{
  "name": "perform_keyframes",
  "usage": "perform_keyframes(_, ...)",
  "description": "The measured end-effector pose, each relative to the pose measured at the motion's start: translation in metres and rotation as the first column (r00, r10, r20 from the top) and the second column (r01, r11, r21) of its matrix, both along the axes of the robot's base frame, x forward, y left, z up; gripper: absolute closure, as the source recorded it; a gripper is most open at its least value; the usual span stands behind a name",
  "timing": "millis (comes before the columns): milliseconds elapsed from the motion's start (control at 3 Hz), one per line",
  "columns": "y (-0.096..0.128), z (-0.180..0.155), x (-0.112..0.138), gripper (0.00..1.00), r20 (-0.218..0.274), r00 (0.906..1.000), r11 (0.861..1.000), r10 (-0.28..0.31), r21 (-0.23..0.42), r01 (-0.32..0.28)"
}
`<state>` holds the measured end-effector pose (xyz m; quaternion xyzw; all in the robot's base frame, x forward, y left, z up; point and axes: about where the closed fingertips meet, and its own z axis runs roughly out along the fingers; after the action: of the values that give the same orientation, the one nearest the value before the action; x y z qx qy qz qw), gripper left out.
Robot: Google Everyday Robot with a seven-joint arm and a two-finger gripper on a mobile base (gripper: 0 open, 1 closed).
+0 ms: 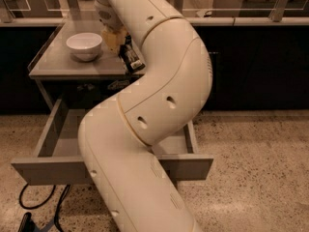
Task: Place rxbar chocolate into top drawer
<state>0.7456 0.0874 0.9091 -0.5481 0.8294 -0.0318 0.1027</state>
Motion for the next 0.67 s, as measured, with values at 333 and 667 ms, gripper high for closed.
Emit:
perform_keyframes(333,0.0028,-0.0138,-0.0149,1.0,-0.091,0.9933,0.991,0.072,0.115,-0.061)
perform_keyframes(667,0.01,-0.0156,-0.0056,1.0,-0.062,0.9957,0.99,0.069,0.13,-0.061)
